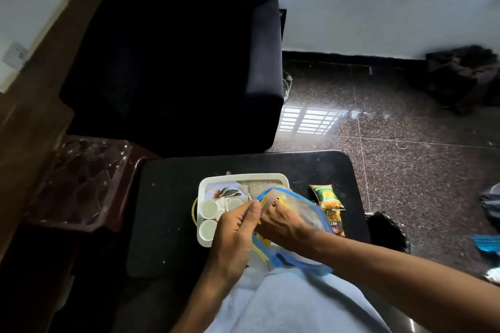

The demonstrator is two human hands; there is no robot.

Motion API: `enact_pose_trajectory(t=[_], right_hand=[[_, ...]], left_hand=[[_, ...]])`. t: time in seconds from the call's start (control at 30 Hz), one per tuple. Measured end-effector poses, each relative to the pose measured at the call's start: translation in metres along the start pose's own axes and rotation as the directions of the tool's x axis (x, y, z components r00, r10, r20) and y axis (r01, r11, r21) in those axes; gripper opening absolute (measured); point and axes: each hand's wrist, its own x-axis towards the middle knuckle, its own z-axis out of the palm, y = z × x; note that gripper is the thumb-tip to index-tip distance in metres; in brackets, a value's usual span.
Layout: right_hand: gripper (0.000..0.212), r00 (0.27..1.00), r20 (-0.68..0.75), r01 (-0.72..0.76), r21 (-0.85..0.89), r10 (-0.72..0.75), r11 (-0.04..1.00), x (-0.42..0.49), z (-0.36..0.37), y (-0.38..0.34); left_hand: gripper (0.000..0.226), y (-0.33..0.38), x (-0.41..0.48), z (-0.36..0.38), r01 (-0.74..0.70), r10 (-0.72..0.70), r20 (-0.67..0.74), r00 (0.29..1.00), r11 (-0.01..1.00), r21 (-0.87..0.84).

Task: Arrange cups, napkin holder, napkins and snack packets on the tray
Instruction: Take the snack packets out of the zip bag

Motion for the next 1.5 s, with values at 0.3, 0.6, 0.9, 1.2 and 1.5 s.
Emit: enact_pose_trajectory(t=[0.3,0.6,0.9,1.2,1.5], right_hand=[[0.032,0.991,0.100,-0.124,0.351,0.094,0.928,0.001,-0.041,0.013],[0.062,0.963,-0.010,-0.204,0.626,0.269,0.753,-0.108,-0.147,0.079],[0.009,0.846,0.145,-0.346,0.882,0.513,0.322,-0.155,-0.099,0.192],[0.018,0.673,0.497,-0.376,0.868,0.548,-0.325,-0.102,0.073,0.246],[0.024,0.497,0.486,-0.800,0.578,0.719,0.162,-0.052,0.230,0.194]], left_hand=[[0.048,-0.010,0.006,-0.015,-0.043,0.040,0.042,0.998,0.996,0.077],[0.036,-0.012,0.022,-0.030,0.091,-0.086,0.078,0.993,0.993,-0.069],[0.036,-0.024,0.007,0.006,0.181,-0.181,0.018,0.983,0.972,-0.152],[0.033,-0.040,-0.024,0.069,0.205,-0.246,-0.234,0.941,0.961,-0.186],[0.032,-0.038,-0.072,0.093,0.215,-0.297,-0.475,0.828,0.951,-0.220]])
